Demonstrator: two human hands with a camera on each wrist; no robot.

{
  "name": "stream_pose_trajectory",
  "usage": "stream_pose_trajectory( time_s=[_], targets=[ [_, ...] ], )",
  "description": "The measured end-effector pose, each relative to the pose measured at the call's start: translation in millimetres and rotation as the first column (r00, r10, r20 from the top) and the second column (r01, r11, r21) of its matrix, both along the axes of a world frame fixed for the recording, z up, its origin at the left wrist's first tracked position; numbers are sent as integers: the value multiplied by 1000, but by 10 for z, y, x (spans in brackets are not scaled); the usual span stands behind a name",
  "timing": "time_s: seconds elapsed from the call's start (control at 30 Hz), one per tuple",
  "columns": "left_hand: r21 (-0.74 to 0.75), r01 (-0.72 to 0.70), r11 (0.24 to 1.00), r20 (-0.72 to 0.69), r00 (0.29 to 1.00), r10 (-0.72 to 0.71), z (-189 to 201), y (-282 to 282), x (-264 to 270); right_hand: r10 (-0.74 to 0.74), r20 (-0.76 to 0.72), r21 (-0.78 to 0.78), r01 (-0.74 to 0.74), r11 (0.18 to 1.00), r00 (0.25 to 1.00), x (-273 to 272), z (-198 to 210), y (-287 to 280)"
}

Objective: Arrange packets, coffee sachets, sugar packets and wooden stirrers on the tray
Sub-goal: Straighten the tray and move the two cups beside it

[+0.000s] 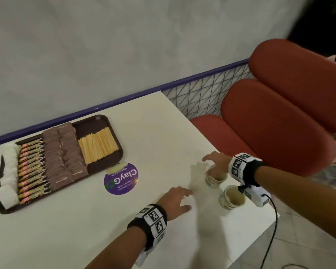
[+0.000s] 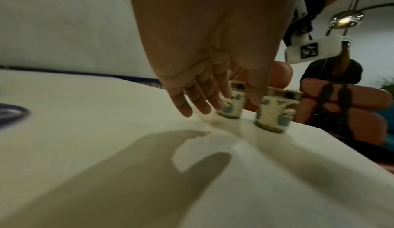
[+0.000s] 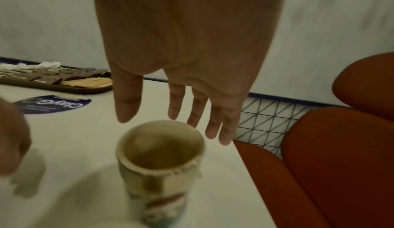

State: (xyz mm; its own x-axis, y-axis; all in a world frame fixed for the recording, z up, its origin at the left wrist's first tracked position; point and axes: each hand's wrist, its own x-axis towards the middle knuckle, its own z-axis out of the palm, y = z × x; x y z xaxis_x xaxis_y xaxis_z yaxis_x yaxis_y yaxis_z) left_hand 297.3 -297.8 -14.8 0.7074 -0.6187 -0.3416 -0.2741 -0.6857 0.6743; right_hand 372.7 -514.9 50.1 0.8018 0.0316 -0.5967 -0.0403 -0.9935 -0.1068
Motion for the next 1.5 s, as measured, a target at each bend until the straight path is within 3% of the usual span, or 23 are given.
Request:
stream_pose_trajectory(
  time_s=[0.2,0.33,0.53,0.7,0.93,1.1,1.3,1.5],
  targets=[
    [-7,42,999,-92,995,-43,-139,-667,-194,10,-88,99,-1,995,996,-70,6,-253],
    [-107,-48,993,-106,994,36,-211,-986,-237,41,-79,167,-27,986,996,-125,-130,-335],
    [-202,-312,928,-161,945,283,-389,-1331,-219,15,-30,263,-7,965,999,-160,-136,-384],
    [-201,-273,941,-176,955,239,-353,-1383,-189,1,-41,312,12,950,999,-98,-111,-386],
    [-156,-94,983,-137,988,72,-103,-628,74,47,-13,314,-40,949,999,224,-134,-147],
    [-105,-202,974,-27,979,200,192,277,465,95,39,292,-102,951,995,647,-138,271],
    [-182,-601,779,80,780,620,234,1092,1058,166,125,298,-197,934,978,1341,-52,947],
    [-224,-742,632,57,637,769,158,1288,1628,150,204,315,-210,926,967,1988,-27,1567]
  ],
)
